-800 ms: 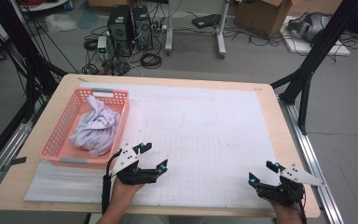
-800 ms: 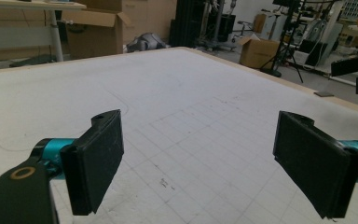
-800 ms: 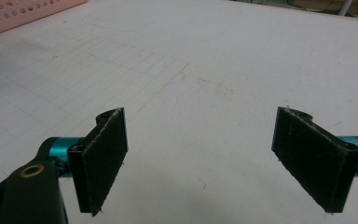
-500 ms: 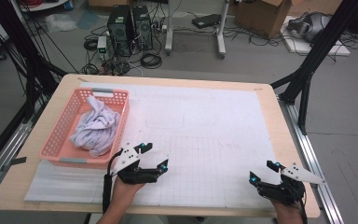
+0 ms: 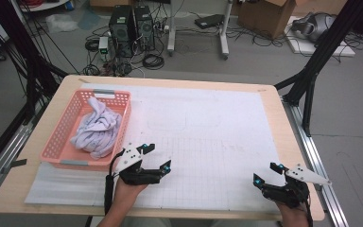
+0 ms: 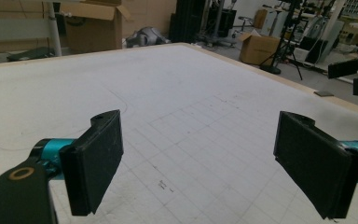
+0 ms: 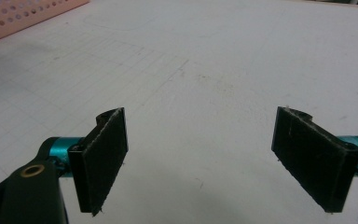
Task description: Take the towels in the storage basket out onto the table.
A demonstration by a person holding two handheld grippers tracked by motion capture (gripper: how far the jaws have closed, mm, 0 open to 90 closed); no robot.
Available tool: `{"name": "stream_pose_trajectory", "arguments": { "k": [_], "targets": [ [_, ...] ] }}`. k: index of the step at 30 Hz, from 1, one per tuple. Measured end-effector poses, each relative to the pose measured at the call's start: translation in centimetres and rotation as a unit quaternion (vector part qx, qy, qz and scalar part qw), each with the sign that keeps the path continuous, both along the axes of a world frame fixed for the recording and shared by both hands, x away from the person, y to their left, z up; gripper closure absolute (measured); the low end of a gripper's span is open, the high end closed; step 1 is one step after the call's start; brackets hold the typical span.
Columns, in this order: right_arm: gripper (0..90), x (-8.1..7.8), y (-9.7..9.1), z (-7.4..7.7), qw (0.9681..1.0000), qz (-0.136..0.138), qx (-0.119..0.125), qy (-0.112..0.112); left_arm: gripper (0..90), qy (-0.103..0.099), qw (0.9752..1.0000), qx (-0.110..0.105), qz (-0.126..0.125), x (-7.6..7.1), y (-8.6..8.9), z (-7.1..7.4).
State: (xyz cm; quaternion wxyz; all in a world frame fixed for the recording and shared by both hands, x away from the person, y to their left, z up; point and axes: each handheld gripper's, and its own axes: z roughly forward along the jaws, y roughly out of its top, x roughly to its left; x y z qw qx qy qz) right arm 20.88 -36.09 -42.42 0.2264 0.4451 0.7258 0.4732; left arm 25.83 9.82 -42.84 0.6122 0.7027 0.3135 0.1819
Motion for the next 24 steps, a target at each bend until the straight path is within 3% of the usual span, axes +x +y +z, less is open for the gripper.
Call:
{"name": "stream_pose_trajectory", "arguments": {
  "k": [12, 23, 24],
  "targets": [
    [17.1, 0.2, 1.5, -0.1, 0.9996, 0.027, -0.006, 0.012, 16.4, 0.008, 0.9998, -0.019, -0.005, -0.6, 1.6, 2.5],
    [15.7, 0.6, 1.4, 0.1, 0.9995, 0.026, -0.017, 0.010, 16.5, -0.010, 0.9998, -0.011, 0.014, -0.1, 4.1, 5.9],
    [15.6, 0.5, 1.4, 0.1, 0.9994, 0.025, -0.020, 0.011, 16.4, -0.015, 0.9996, -0.014, 0.020, 0.1, 4.9, 6.8]
  ]
}}
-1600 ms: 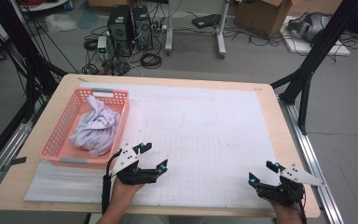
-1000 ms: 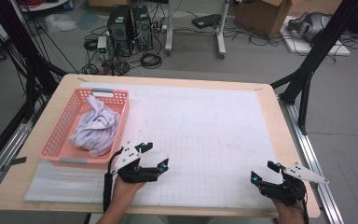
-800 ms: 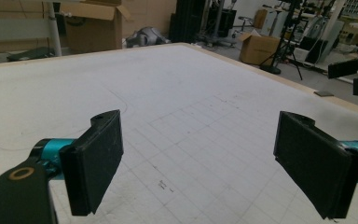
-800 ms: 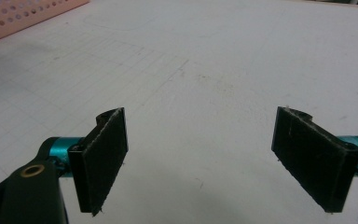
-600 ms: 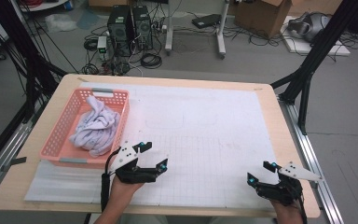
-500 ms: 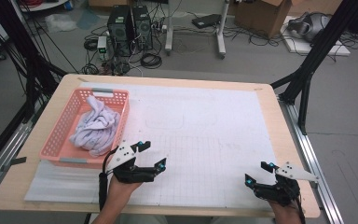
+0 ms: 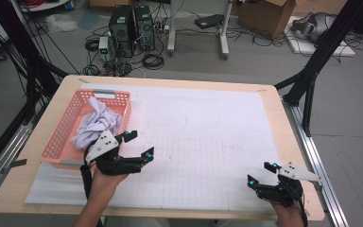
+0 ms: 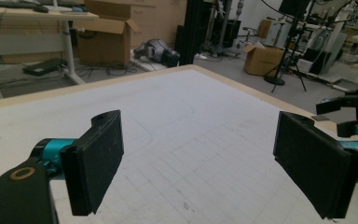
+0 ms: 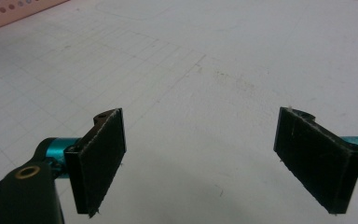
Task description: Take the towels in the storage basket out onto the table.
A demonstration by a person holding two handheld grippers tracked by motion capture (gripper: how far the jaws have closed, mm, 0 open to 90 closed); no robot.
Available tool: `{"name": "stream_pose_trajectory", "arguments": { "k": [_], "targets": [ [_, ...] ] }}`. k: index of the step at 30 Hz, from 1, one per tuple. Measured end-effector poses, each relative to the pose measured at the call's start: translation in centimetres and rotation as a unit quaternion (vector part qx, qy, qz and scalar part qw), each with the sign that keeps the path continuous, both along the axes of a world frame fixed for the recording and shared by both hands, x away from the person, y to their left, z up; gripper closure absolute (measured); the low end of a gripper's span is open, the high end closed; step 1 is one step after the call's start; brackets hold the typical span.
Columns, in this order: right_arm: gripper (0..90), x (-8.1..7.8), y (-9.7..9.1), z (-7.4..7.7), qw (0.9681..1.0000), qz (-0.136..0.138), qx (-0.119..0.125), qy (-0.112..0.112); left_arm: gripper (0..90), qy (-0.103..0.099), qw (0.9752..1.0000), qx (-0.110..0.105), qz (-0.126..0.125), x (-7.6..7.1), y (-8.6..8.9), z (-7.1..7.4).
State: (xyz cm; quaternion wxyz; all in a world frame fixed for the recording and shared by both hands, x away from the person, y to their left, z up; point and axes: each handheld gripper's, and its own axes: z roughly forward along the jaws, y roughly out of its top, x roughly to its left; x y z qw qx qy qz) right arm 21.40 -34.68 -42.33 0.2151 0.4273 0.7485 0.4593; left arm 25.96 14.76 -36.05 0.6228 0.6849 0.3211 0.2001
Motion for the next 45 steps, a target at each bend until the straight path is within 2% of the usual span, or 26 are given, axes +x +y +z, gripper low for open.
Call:
{"name": "stream_pose_trajectory", "arguments": {
  "k": [6, 9, 11, 12, 14, 18, 20, 23, 27, 28, 29, 30, 31, 33, 34, 37, 38, 40, 41, 45],
  "targets": [
    [15.6, -0.3, 0.0, 0.0, 1.0000, 0.004, -0.005, 0.002, 16.1, -0.015, 0.9993, 0.013, 0.032, 0.6, 3.1, 2.7],
    [15.6, -0.3, 0.0, 0.0, 0.9999, 0.005, -0.007, 0.005, 16.1, -0.015, 0.9983, 0.021, 0.053, 1.3, 4.9, 3.6],
    [15.6, -0.3, 0.0, -0.1, 0.9999, 0.006, -0.009, 0.004, 16.1, -0.015, 0.9980, 0.024, 0.057, 1.5, 5.3, 3.8],
    [15.6, -0.4, 0.0, -0.1, 0.9999, 0.006, -0.010, 0.004, 16.1, -0.011, 0.9970, 0.029, 0.070, 2.1, 6.3, 4.0],
    [15.6, -0.4, -0.1, -0.1, 0.9999, 0.005, -0.013, 0.004, 16.1, 0.000, 0.9960, 0.035, 0.081, 2.8, 7.3, 4.1],
    [15.6, -0.5, -0.1, -0.1, 0.9999, 0.002, -0.014, 0.008, 16.0, 0.027, 0.9925, 0.055, 0.106, 4.3, 8.8, 3.5],
    [15.6, -0.6, -0.1, -0.2, 0.9999, 0.002, -0.015, 0.008, 15.9, 0.047, 0.9901, 0.065, 0.115, 5.1, 9.4, 3.0],
    [15.6, -0.6, -0.1, -0.2, 0.9999, 0.001, -0.014, 0.009, 15.9, 0.079, 0.9845, 0.089, 0.129, 6.2, 10.0, 2.0],
    [15.6, -0.6, 0.0, -0.2, 0.9998, 0.003, -0.018, 0.010, 16.0, 0.111, 0.9756, 0.116, 0.150, 7.4, 10.5, 0.7],
    [15.6, -0.6, 0.0, -0.2, 0.9998, 0.004, -0.020, 0.008, 16.0, 0.119, 0.9729, 0.126, 0.153, 7.7, 10.6, 0.4],
    [15.6, -0.6, 0.0, -0.3, 0.9998, 0.004, -0.020, 0.008, 16.1, 0.135, 0.9684, 0.139, 0.158, 8.1, 10.8, 0.0],
    [15.6, -0.6, 0.0, -0.3, 0.9997, 0.005, -0.022, 0.008, 16.2, 0.145, 0.9657, 0.145, 0.159, 8.4, 10.8, -0.2],
    [15.6, -0.6, 0.0, -0.3, 0.9997, 0.006, -0.023, 0.008, 16.2, 0.165, 0.9607, 0.156, 0.160, 8.8, 11.0, -0.6],
    [15.6, -0.6, 0.1, -0.3, 0.9997, 0.006, -0.022, 0.010, 16.4, 0.182, 0.9532, 0.176, 0.165, 9.2, 11.1, -1.0],
    [15.6, -0.6, 0.1, -0.3, 0.9997, 0.006, -0.022, 0.010, 16.4, 0.193, 0.9488, 0.183, 0.171, 9.5, 11.2, -1.2],
    [15.6, -0.5, 0.1, -0.3, 0.9996, 0.008, -0.025, 0.009, 17.5, 0.220, 0.9371, 0.199, 0.184, 10.1, 11.2, -1.5],
    [15.6, -0.5, 0.1, -0.3, 0.9996, 0.008, -0.025, 0.009, 17.5, 0.233, 0.9296, 0.211, 0.191, 10.4, 11.1, -1.6],
    [15.7, -0.5, 0.1, -0.3, 0.9996, 0.008, -0.024, 0.008, 16.9, 0.255, 0.9194, 0.229, 0.193, 10.9, 11.1, -1.9],
    [15.7, -0.6, 0.1, -0.3, 0.9995, 0.010, -0.027, 0.010, 15.7, 0.261, 0.9182, 0.229, 0.190, 11.1, 11.1, -2.0],
    [15.7, -0.6, 0.2, -0.3, 0.9995, 0.011, -0.029, 0.010, 12.3, 0.300, 0.9097, 0.217, 0.188, 11.7, 11.5, -2.6]
  ]
}}
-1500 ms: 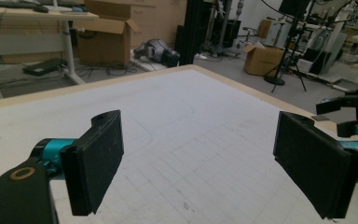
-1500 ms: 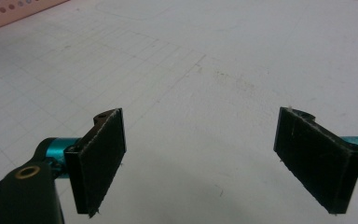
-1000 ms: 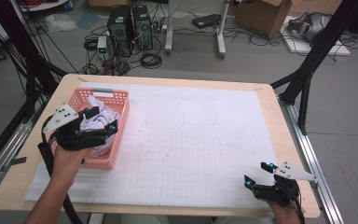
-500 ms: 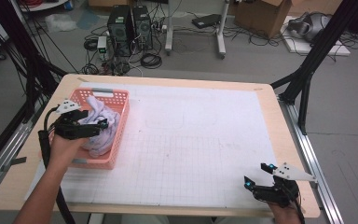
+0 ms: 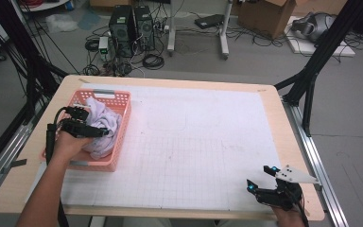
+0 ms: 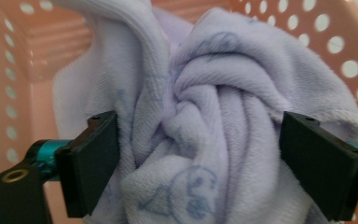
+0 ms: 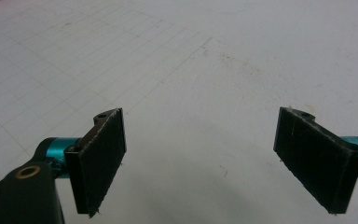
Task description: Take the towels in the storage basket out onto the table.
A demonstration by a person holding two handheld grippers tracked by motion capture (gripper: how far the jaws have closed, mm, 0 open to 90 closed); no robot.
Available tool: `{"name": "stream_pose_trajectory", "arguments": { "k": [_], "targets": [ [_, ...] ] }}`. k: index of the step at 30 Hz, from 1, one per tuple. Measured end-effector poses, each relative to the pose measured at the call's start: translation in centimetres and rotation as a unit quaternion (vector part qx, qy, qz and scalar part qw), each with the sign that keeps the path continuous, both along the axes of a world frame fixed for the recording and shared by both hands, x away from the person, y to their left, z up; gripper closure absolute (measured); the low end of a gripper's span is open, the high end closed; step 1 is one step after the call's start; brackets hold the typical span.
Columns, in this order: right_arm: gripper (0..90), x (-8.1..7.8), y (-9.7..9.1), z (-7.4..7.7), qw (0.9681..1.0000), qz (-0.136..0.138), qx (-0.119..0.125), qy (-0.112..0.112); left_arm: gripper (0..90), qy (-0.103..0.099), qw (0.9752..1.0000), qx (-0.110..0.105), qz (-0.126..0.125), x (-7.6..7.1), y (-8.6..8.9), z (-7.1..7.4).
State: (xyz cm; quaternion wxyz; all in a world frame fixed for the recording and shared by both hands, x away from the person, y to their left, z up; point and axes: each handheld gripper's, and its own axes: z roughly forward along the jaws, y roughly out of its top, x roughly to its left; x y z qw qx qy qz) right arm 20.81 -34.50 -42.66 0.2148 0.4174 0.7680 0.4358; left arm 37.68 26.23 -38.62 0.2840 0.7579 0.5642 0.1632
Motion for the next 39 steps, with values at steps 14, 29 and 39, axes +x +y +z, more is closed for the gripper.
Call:
{"name": "stream_pose_trajectory", "arguments": {
  "k": [14, 29, 39],
  "targets": [
    [15.7, 0.0, 0.1, -0.1, 1.0000, 0.001, -0.005, 0.004, 7.8, 0.077, 0.9957, -0.050, 0.009, 1.7, 0.4, -2.6],
    [16.3, 0.1, 0.0, -0.1, 1.0000, -0.001, -0.004, 0.003, 56.9, 0.021, 0.9980, -0.056, -0.022, 0.9, 0.7, -1.2],
    [16.3, 0.0, -0.1, 0.0, 1.0000, -0.003, -0.001, 0.002, 58.8, -0.061, 0.9925, -0.106, -0.007, -0.7, 2.3, 0.9]
  ]
}}
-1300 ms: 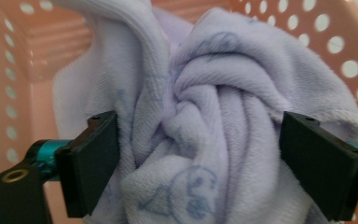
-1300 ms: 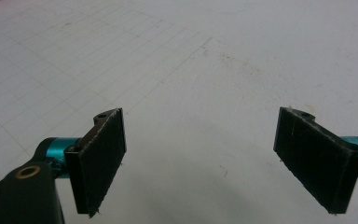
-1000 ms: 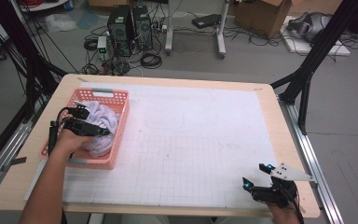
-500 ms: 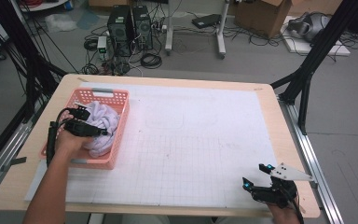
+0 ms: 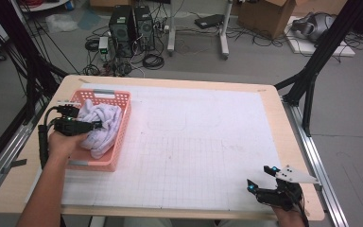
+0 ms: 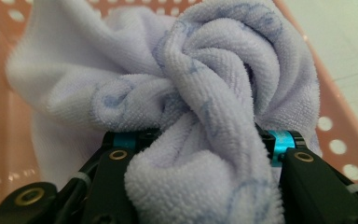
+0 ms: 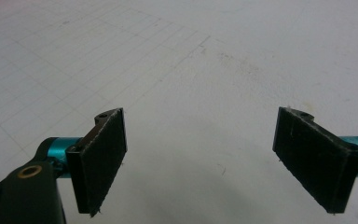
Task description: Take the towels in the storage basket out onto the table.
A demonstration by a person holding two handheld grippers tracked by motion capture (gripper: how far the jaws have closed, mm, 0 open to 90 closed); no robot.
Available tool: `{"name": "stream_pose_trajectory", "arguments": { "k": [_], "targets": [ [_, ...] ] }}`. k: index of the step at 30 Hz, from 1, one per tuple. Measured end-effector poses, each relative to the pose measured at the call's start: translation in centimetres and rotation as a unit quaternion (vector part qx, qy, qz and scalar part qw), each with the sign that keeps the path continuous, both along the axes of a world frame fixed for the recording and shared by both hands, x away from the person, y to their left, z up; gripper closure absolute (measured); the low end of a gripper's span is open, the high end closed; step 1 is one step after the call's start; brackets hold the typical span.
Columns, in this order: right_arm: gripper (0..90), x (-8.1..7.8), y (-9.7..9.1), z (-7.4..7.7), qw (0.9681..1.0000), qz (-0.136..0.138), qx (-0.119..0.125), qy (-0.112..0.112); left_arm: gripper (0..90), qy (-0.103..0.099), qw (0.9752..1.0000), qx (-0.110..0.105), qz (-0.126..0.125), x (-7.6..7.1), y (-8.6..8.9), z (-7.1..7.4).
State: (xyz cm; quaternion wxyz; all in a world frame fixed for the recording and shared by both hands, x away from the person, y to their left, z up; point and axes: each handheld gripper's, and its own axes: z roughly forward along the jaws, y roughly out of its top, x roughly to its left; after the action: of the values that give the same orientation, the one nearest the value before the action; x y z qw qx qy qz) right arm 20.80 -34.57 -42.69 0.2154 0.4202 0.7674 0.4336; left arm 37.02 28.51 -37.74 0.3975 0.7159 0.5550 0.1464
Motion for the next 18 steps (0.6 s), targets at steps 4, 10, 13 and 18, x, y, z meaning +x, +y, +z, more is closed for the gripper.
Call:
{"name": "stream_pose_trajectory", "arguments": {
  "k": [4, 10, 13, 18],
  "targets": [
    [16.3, 0.0, -0.1, 0.0, 1.0000, -0.001, 0.001, -0.001, 59.0, -0.046, 0.9987, -0.021, -0.003, -0.9, 0.6, 0.9],
    [16.3, 0.0, -0.1, 0.1, 1.0000, -0.002, 0.002, -0.004, 59.0, -0.109, 0.9929, -0.048, 0.002, -1.9, 1.7, 1.7],
    [16.3, -0.1, -0.2, 0.1, 1.0000, -0.005, 0.004, 0.000, 59.0, -0.131, 0.9893, -0.064, 0.004, -2.2, 2.0, 2.0],
    [16.3, -0.1, -0.2, 0.2, 1.0000, -0.004, 0.003, -0.005, 58.9, -0.197, 0.9747, -0.105, 0.014, -3.1, 2.8, 2.8]
  ]
}}
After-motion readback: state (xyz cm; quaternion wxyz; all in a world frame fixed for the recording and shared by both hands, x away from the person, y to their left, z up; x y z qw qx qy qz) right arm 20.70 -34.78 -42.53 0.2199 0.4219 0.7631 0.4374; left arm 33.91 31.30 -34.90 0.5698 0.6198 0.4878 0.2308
